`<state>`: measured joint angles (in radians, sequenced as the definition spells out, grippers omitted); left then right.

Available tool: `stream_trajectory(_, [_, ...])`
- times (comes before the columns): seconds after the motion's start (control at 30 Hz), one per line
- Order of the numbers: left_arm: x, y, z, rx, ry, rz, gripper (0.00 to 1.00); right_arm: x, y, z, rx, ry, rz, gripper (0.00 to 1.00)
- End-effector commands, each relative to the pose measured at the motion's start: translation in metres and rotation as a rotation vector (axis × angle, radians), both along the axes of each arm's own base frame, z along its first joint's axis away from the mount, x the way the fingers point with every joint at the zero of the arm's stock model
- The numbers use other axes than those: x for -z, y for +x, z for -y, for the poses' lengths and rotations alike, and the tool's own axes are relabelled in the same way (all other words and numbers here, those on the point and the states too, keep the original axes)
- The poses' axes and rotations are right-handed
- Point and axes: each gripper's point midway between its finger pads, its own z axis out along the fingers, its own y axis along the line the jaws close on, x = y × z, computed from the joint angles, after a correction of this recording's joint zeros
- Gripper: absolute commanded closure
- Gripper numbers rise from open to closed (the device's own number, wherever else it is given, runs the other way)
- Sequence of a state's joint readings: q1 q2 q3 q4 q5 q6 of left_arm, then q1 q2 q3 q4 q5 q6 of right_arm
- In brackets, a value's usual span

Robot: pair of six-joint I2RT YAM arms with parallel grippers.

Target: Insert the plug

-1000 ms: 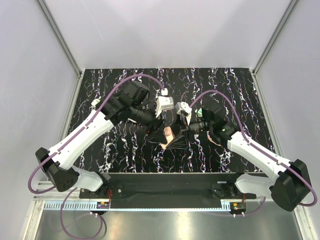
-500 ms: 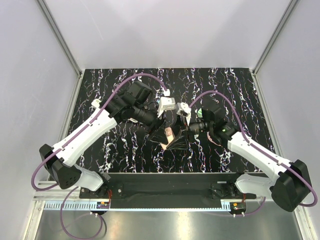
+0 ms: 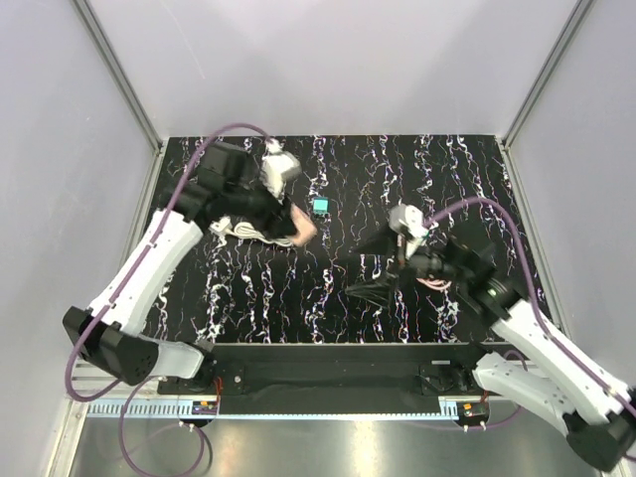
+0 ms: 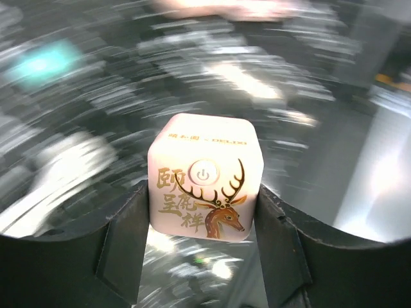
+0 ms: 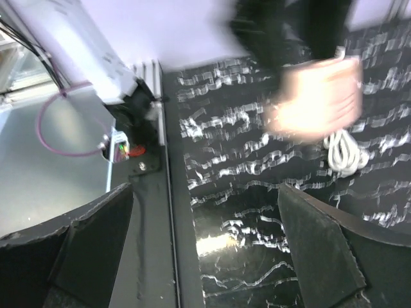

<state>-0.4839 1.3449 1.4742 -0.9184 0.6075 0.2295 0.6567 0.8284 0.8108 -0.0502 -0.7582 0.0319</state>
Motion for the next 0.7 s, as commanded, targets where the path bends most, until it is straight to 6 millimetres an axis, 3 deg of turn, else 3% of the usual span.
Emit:
stream_trajectory(0.0, [0.016,0.085,-0.075,-0.341,0.191,0.156,1.0,-0.018,-0.012,0.013,0.041,0.061,0.031,0.0])
stream_trajectory(0.3, [0.009,0.159,-0.149,-0.482,0.289,0.36,1.0,0.001,-0.003,0.029,0.199,0.085,-0.065,0.0])
stream_trajectory(0.43, [0.025,0.173,-0.174,-0.461,0.367,0.383,1.0,0.007,-0.001,0.037,0.254,0.098,-0.076,0.0])
stream_trajectory(0.67, [0.061,0.189,-0.235,-0.512,0.387,0.337,1.0,0.009,-0.007,0.046,0.279,0.121,-0.074,0.0])
